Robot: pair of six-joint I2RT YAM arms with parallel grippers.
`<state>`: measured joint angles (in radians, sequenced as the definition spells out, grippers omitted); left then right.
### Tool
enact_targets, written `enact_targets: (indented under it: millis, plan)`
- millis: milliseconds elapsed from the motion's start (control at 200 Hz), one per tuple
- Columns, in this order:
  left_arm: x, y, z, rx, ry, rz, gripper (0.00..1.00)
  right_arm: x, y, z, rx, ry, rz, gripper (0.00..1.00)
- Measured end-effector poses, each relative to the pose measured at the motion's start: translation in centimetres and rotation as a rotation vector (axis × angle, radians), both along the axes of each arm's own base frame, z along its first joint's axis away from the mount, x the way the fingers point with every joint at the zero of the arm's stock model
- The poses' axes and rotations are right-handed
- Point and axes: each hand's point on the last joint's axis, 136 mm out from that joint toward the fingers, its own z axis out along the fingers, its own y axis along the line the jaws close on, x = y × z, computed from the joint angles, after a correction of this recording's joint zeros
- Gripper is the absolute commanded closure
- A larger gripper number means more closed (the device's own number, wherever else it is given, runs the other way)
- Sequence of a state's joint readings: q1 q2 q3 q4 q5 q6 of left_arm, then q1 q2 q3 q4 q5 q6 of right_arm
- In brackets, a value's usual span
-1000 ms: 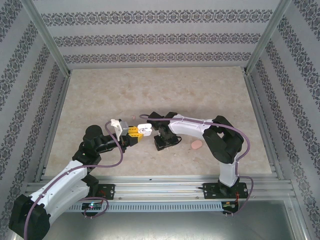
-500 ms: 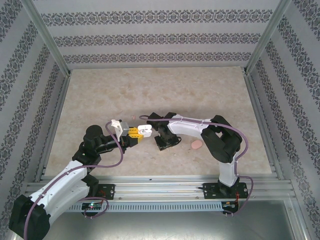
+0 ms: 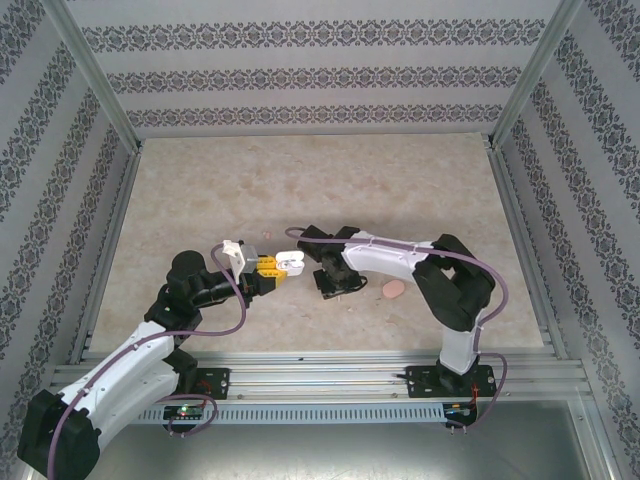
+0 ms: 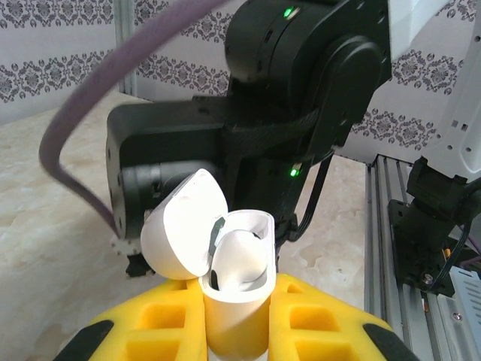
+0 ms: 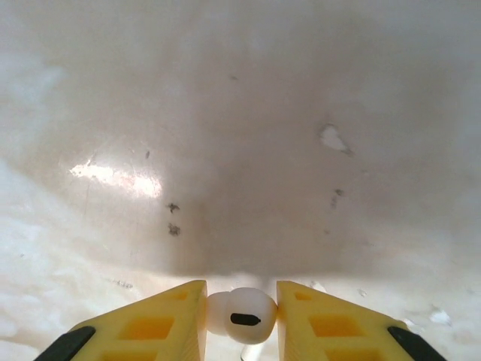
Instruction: Insert wireless bluetooth earbuds into charging case
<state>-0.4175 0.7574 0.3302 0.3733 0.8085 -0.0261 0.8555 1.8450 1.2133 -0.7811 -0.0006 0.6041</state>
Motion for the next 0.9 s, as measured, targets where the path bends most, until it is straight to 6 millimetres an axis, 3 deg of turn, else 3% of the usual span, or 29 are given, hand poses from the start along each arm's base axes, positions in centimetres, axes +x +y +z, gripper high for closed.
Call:
enact_targets:
  millis: [140, 390, 525, 734, 899]
  plan:
    - [-0.1, 0.0, -0.2, -0.001, -0.002, -0.005, 1.0, 0.8, -0.4, 3.5, 0.054, -0.108, -0.054, 0.75]
    - [0.1, -0.4, 0.3, -0.027, -0.007, -0.008, 1.0, 2.2, -0.8, 12.9, 0.234, -0.391, -0.122, 0.78]
    - [0.2, -0.5, 0.2, -0.037, 0.017, -0.006, 1.0, 2.2, -0.9, 16.8, 0.334, -0.493, -0.136, 0.78]
    - [0.6, -1.0, 1.5, -0.059, 0.026, 0.018, 1.0, 2.0, -0.6, 20.7, 0.439, -0.595, -0.129, 0.77]
    - [1.2, -1.6, 2.1, -0.073, 0.051, 0.041, 1.0, 0.7, 1.7, 22.9, 0.486, -0.632, -0.025, 0.77]
